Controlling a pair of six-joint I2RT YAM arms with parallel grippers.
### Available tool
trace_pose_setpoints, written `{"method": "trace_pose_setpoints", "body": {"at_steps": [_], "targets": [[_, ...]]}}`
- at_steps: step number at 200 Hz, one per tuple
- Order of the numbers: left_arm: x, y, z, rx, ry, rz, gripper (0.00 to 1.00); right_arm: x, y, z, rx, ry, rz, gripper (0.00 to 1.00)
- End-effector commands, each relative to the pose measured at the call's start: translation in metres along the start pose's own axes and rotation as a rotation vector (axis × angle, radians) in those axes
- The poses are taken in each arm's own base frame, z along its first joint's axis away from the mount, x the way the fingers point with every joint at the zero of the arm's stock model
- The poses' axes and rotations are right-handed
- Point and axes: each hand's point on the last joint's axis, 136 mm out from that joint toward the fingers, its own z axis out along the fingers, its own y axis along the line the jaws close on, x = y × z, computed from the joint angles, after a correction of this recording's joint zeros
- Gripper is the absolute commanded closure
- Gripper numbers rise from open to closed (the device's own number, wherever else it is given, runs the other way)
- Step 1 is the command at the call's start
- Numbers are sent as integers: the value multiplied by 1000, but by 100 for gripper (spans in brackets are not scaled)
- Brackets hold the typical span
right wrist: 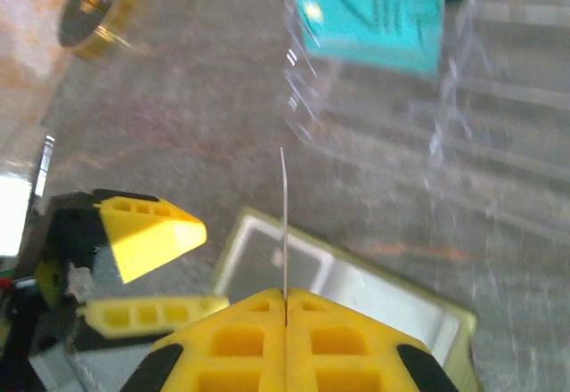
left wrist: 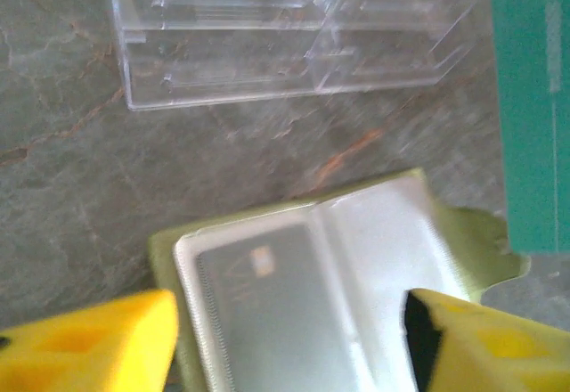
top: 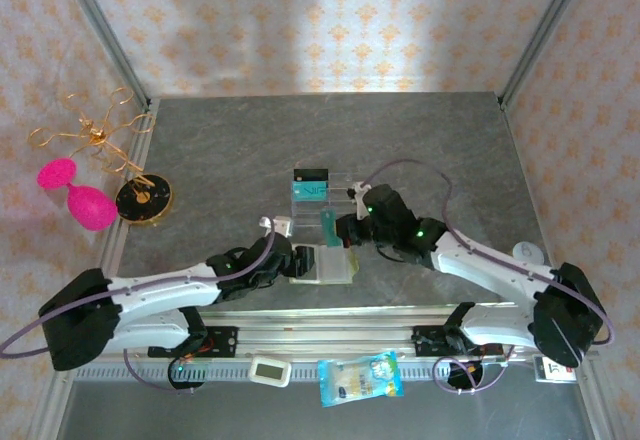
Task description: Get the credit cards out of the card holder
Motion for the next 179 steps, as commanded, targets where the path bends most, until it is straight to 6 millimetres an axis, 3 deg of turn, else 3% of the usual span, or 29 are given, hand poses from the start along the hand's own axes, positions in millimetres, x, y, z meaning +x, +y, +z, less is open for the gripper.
{"method": "trace_pose_setpoints", "body": {"at_steps": [1, 14, 51, 72, 99, 146, 179], "targets": [[-10, 2, -13, -16, -17, -8, 13, -50, 16, -22, 21, -125, -155, 100], [-15, 5, -19, -29, -31, -11, 1, -72, 24, -23, 34, -157, -213, 100], [-27, 25, -34, -136, -74, -30, 1, -128, 34, -16, 41, -185, -381, 100], [-36, 44, -45, -224, -118, -51, 1, -150, 40, -14, -8, -201, -501, 100], [-45, 51, -54, -247, -163, -75, 1, -174, 37, -11, -61, -179, -602, 100], [-64, 64, -71, -300, -249, -84, 1, -180, 43, 11, -161, -78, -792, 100], [-77, 72, -81, -338, -310, -81, 1, -168, 40, 37, -240, 105, -900, 100]]}}
